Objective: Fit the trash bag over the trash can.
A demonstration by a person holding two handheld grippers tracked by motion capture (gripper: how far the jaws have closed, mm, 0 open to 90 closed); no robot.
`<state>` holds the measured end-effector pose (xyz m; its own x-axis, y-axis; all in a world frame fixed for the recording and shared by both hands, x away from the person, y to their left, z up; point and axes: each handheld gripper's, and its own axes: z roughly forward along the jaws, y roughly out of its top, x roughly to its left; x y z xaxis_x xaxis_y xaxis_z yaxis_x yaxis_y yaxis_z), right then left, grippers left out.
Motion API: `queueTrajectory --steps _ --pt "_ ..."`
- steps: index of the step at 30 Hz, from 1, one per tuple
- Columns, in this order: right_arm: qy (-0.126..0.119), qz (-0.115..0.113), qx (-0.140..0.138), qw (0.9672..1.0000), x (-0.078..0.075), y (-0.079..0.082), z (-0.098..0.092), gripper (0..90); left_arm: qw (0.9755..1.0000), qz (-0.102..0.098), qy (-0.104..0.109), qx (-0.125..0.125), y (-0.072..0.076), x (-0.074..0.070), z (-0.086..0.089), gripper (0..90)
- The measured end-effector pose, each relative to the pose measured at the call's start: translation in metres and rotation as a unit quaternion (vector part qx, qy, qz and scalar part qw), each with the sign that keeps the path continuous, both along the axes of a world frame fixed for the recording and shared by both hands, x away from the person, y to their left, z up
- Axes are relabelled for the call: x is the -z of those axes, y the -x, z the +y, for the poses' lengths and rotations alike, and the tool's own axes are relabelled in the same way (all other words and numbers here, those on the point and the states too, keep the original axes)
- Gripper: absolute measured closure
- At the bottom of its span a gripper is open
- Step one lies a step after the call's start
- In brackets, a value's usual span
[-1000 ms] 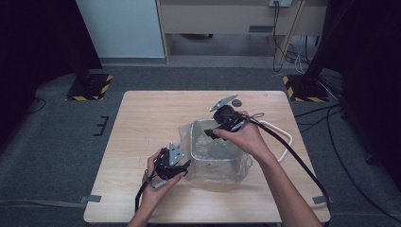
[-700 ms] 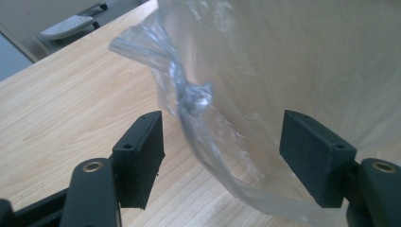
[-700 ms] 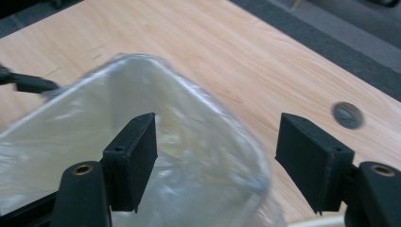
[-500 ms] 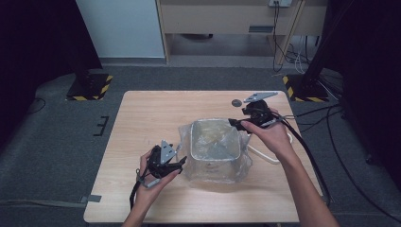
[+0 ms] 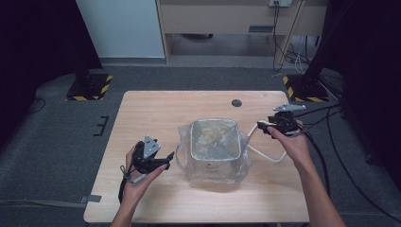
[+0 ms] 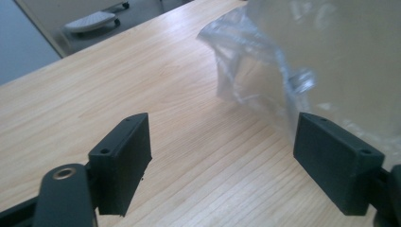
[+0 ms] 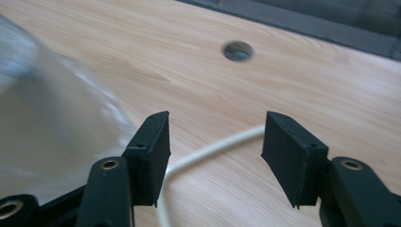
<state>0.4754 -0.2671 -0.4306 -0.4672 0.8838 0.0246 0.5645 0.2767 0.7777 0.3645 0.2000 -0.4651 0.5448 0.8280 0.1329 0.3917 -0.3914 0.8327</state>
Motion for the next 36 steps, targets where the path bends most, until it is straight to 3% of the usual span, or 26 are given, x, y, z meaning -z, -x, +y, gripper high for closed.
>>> queueTrajectory --steps 1,2,6,9,14,21,28,36 --pt "-0.005 0.001 0.018 0.9998 0.011 -0.002 -0.011 43.4 1.0 0.001 -0.006 0.001 -0.001 0.002 0.001 13.4" --pt "-0.005 0.001 0.018 0.9998 0.011 -0.002 -0.011 43.4 1.0 0.003 -0.008 0.003 -0.001 0.004 0.001 13.4" --pt "-0.004 0.007 0.053 0.9985 0.035 -0.003 -0.035 45.5 0.9999 0.014 -0.001 0.002 -0.004 0.012 0.006 8.3" --pt "-0.008 0.005 0.064 0.9979 0.042 -0.004 -0.044 46.0 0.9994 0.034 -0.003 -0.009 -0.007 0.021 0.009 5.5" --pt "0.009 -0.005 0.08 0.9968 0.054 -0.006 -0.057 45.2 0.9986 0.05 -0.005 -0.017 -0.008 0.032 0.013 5.6" --pt "0.021 -0.001 0.106 0.9941 0.075 -0.006 -0.074 46.4 0.9981 0.055 -0.004 -0.026 -0.006 0.035 0.015 6.6" --pt "0.025 -0.007 0.132 0.9909 0.086 -0.006 -0.09 46.9 0.998 0.057 -0.01 -0.024 -0.006 0.038 0.01 6.9" --pt "0.026 0.004 0.144 0.9892 0.107 -0.007 -0.096 49.1 0.9981 0.056 -0.015 -0.022 -0.005 0.038 0.008 6.6"
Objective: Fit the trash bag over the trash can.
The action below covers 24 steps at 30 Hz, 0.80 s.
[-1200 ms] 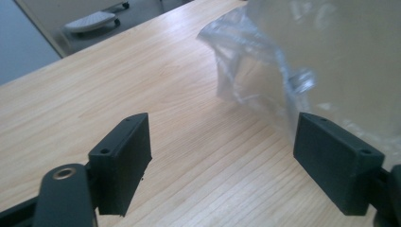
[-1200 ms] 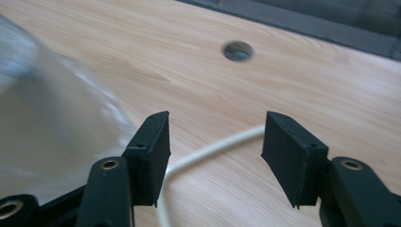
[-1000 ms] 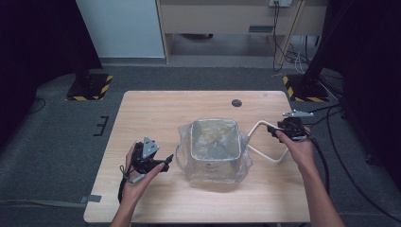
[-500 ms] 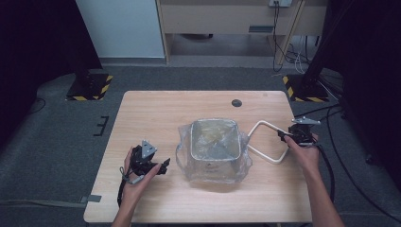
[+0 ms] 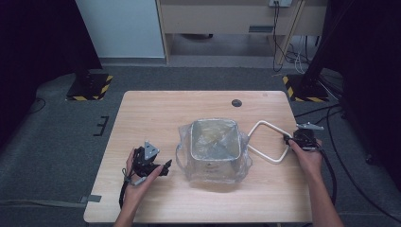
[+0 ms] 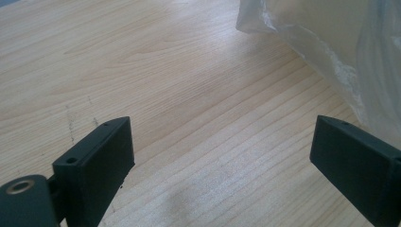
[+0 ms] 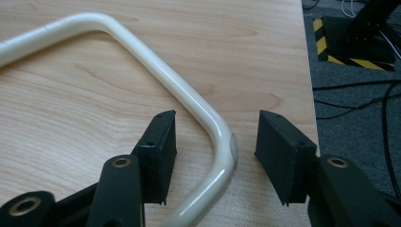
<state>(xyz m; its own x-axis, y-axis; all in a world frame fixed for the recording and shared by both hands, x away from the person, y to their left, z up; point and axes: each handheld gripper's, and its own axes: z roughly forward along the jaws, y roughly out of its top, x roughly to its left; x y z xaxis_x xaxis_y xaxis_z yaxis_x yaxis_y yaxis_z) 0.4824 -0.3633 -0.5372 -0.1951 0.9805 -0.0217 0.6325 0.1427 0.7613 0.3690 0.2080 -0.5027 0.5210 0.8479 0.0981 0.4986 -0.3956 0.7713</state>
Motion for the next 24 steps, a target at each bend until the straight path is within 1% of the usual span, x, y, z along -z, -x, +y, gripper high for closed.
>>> queueTrajectory --steps 1,3,4,5,6,9,10,12,15,16,19,20,22,23,24 --pt "0.0 0.0 0.0 1.0 0.0 0.0 0.0 49.1 1.0 0.0 0.0 0.0 0.0 0.0 0.0 6.6" --pt "-0.01 0.0 0.008 0.9999 0.0 0.0 -0.001 51.3 1.0 0.0 0.001 0.0 0.0 0.0 0.0 6.6" --pt "-0.004 0.0 0.004 1.0 0.0 0.001 -0.002 52.8 1.0 0.0 0.001 0.0 0.0 0.0 0.0 6.6" --pt "-0.004 -0.002 0.003 1.0 0.0 0.001 -0.003 55.3 1.0 0.001 0.0 0.001 0.0 0.0 0.0 6.7" --pt "-0.009 0.0 0.007 0.9999 0.0 0.002 -0.003 58.7 1.0 0.0 -0.001 0.001 0.0 0.0 -0.001 6.7" --pt "-0.006 -0.005 0.007 0.9999 0.0 0.005 -0.006 70.1 1.0 0.001 -0.002 0.002 0.001 0.0 -0.001 6.8" --pt "-0.011 -0.003 0.011 0.9999 0.0 0.006 -0.006 72.7 1.0 0.0 -0.003 0.002 0.001 0.0 -0.002 6.9" --pt "-0.011 -0.005 0.007 0.9999 0.0 0.006 -0.007 74.1 1.0 0.0 -0.003 0.002 0.001 0.0 -0.002 7.1" --pt "-0.012 -0.005 0.005 0.9999 -0.001 0.008 -0.006 74.9 1.0 0.001 -0.003 0.002 0.001 0.0 -0.002 7.2" --pt "-0.01 0.0 0.004 0.9999 -0.002 0.01 -0.006 75.3 1.0 0.001 -0.003 0.003 0.001 0.0 -0.002 7.2" --pt "-0.013 -0.002 0.0 0.9999 -0.003 0.012 -0.006 75.7 1.0 0.001 -0.004 0.004 0.0 0.0 -0.002 7.3" --pt "-0.016 -0.005 -0.006 0.9998 -0.006 0.015 -0.006 75.9 1.0 0.0 -0.005 0.004 0.0 0.0 -0.002 7.6" --pt "-0.016 -0.008 -0.006 0.9998 -0.008 0.016 -0.006 76.0 1.0 -0.001 -0.006 0.005 0.0 -0.001 -0.002 7.6" --pt "-0.014 -0.012 -0.01 0.9998 -0.014 0.019 -0.006 76.1 1.0 -0.001 -0.007 0.006 0.001 -0.002 -0.002 7.7" --pt "-0.014 -0.012 -0.01 0.9998 -0.014 0.019 -0.006 76.1 0.9999 -0.001 -0.008 0.006 0.001 -0.002 -0.002 7.7"
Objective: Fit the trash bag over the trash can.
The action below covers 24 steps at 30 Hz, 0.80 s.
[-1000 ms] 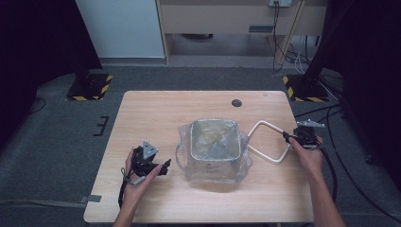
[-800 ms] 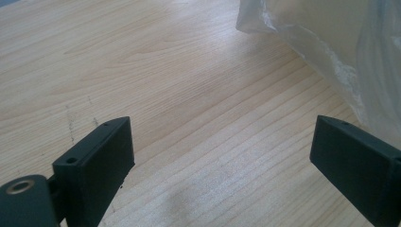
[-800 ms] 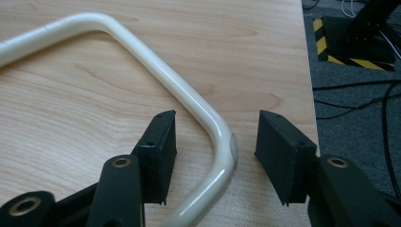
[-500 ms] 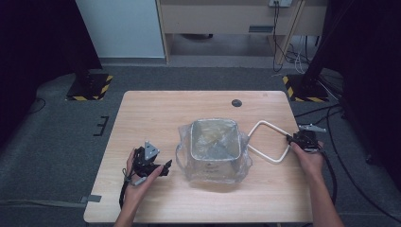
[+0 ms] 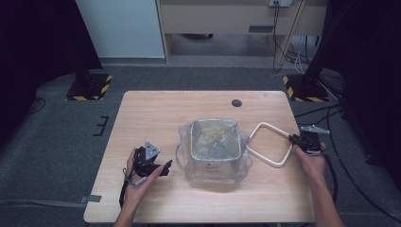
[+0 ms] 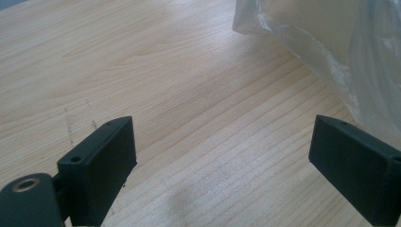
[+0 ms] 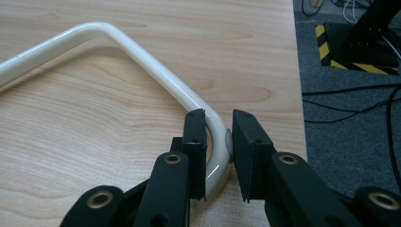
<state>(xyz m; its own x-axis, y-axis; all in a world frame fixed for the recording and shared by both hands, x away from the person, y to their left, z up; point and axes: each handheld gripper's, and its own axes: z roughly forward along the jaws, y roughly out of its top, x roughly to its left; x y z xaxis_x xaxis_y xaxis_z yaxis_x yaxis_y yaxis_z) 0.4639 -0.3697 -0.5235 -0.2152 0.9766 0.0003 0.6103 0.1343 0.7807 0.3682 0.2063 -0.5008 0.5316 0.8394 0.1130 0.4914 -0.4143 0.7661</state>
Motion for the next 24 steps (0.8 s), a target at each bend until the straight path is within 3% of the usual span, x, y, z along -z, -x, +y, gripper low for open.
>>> queueTrajectory --steps 6,11,24 --pt "-0.007 -0.008 -0.008 0.9999 -0.015 0.006 0.0 76.5 1.0 -0.004 -0.001 0.002 0.001 -0.002 0.0 8.1" --pt "0.003 -0.015 -0.017 0.9997 -0.025 0.007 -0.001 76.7 1.0 -0.007 0.0 0.003 0.001 -0.004 0.001 8.3" --pt "0.005 -0.026 -0.016 0.9995 -0.049 0.011 -0.007 76.9 0.9999 -0.011 0.001 0.003 0.001 -0.007 0.004 8.3"
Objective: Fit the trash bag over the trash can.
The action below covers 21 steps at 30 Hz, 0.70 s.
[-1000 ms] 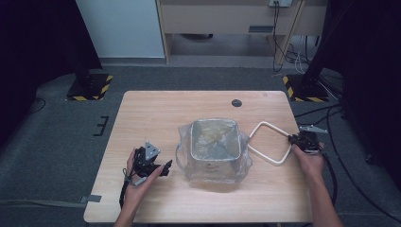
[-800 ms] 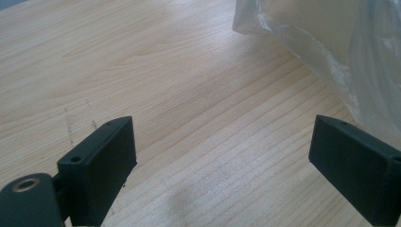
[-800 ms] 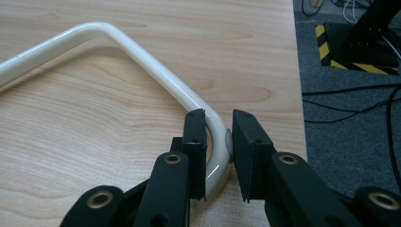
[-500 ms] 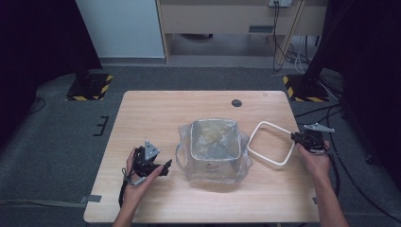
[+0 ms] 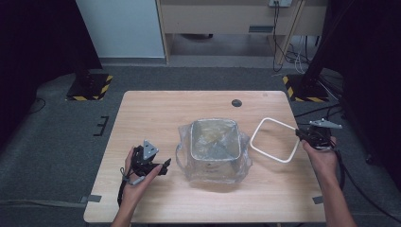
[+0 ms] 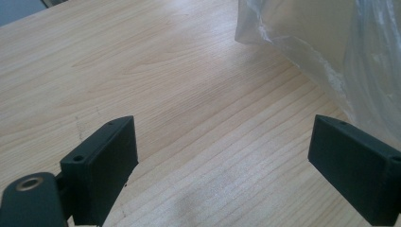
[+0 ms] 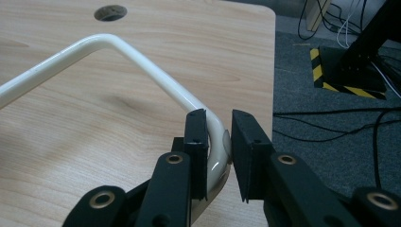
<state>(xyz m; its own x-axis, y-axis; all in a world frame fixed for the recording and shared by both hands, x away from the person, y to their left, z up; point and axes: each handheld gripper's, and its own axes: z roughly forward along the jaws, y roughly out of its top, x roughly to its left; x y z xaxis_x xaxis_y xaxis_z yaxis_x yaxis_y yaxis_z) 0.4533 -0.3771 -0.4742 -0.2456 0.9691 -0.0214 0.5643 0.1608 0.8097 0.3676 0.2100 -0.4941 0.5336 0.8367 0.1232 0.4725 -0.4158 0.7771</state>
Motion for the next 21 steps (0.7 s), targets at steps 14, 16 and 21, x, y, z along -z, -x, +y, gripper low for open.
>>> queueTrajectory --steps 14,16,21 --pt "0.007 -0.016 -0.02 0.9997 -0.04 0.006 0.001 77.0 0.9999 -0.001 0.012 0.001 0.0 -0.002 0.002 8.3" --pt "0.003 -0.018 -0.023 0.9996 -0.046 0.007 0.001 77.0 0.9999 -0.002 0.013 0.0 0.0 -0.003 0.002 8.3" --pt "-0.005 -0.025 -0.038 0.9989 -0.062 0.007 0.003 77.0 0.9999 -0.006 0.014 0.003 0.0 -0.007 0.002 8.1"
